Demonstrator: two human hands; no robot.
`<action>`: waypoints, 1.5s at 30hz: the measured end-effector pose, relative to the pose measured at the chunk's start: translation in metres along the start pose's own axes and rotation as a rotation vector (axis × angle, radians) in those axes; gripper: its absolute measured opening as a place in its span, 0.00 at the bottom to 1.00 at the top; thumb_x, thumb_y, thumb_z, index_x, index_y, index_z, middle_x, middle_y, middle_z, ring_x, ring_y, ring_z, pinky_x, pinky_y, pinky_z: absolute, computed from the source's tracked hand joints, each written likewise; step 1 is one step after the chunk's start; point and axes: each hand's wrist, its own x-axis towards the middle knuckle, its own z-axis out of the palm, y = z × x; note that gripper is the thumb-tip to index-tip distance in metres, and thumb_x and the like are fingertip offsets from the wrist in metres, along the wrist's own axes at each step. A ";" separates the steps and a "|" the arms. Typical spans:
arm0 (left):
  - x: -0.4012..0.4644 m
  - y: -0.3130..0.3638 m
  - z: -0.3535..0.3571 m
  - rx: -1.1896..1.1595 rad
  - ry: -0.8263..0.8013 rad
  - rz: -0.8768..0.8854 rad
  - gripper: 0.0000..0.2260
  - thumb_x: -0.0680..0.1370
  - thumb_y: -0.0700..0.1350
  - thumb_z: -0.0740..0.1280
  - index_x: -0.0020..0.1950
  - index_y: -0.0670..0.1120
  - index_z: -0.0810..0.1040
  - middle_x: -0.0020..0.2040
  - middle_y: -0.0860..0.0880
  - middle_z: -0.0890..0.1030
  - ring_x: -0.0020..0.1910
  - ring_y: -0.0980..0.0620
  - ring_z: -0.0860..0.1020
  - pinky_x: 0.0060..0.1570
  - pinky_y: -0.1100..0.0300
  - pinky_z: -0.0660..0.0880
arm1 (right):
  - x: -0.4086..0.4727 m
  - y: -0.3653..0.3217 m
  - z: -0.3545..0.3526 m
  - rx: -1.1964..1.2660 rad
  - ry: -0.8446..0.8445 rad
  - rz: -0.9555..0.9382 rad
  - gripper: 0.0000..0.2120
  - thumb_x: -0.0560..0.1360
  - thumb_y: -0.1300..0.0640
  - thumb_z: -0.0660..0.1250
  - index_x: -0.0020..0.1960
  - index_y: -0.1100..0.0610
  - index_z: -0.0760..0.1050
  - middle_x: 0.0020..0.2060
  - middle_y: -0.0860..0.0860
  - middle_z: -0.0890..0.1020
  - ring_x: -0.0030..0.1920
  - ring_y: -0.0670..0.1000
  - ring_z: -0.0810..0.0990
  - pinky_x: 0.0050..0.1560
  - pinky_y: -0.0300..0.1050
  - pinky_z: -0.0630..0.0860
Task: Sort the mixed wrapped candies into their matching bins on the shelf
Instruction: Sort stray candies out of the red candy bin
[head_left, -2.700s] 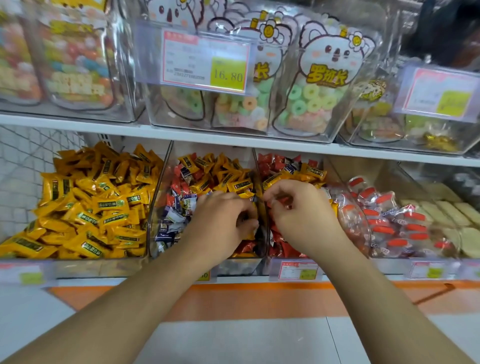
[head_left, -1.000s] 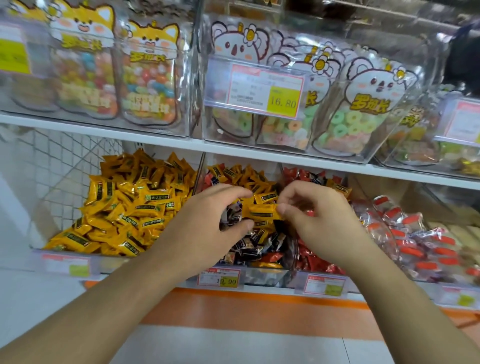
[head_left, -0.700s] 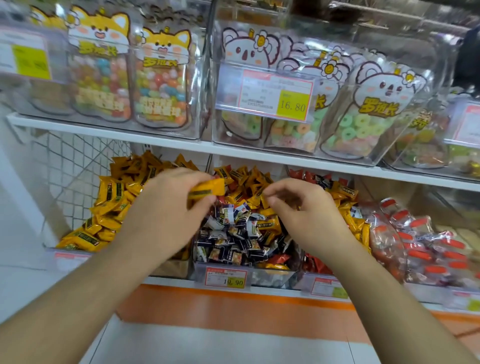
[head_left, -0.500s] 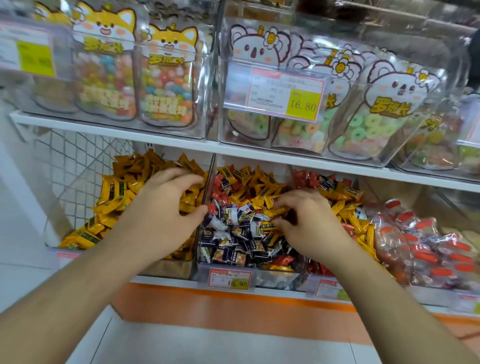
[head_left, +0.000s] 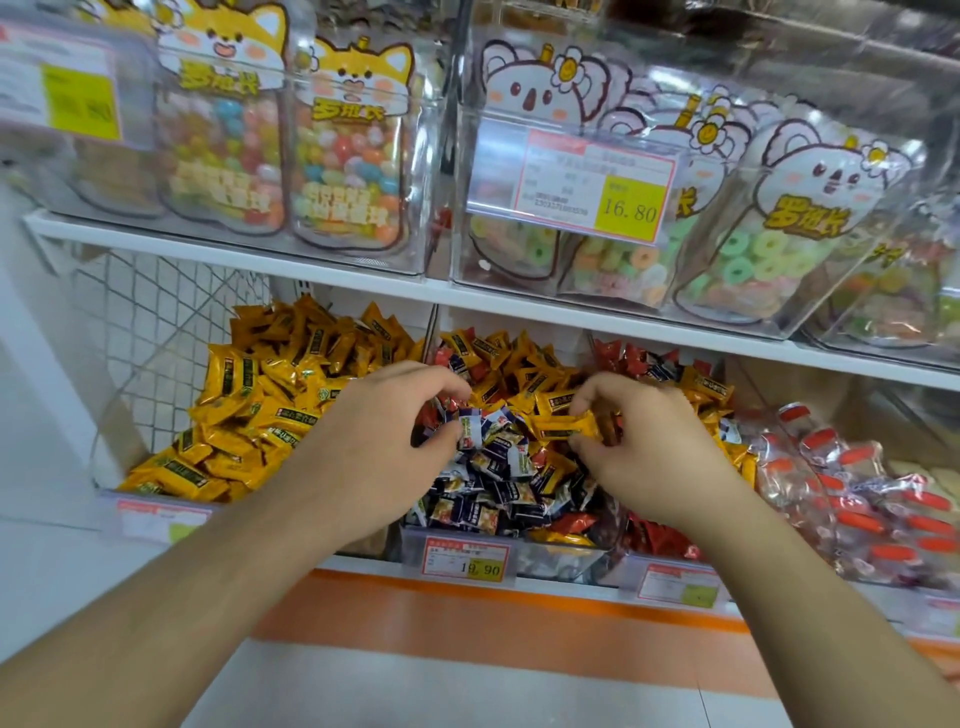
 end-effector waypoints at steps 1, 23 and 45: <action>0.000 0.001 -0.001 -0.014 0.004 -0.001 0.15 0.81 0.50 0.70 0.67 0.59 0.78 0.64 0.66 0.76 0.63 0.69 0.69 0.60 0.75 0.60 | -0.003 -0.004 -0.006 0.102 0.001 0.016 0.10 0.75 0.52 0.75 0.50 0.44 0.75 0.44 0.43 0.79 0.30 0.42 0.75 0.42 0.42 0.73; -0.002 -0.017 -0.015 0.125 -0.035 -0.067 0.26 0.80 0.58 0.68 0.78 0.59 0.68 0.74 0.63 0.69 0.72 0.61 0.68 0.69 0.64 0.62 | 0.042 0.004 0.028 -0.234 0.000 -0.012 0.24 0.75 0.51 0.75 0.70 0.48 0.76 0.64 0.49 0.80 0.67 0.55 0.75 0.72 0.56 0.71; -0.001 -0.010 -0.002 -0.040 0.038 0.007 0.20 0.78 0.52 0.72 0.70 0.61 0.75 0.61 0.66 0.75 0.58 0.67 0.74 0.57 0.71 0.71 | 0.023 -0.038 0.011 0.339 0.017 -0.021 0.14 0.73 0.44 0.77 0.58 0.40 0.83 0.45 0.39 0.82 0.42 0.36 0.80 0.41 0.27 0.73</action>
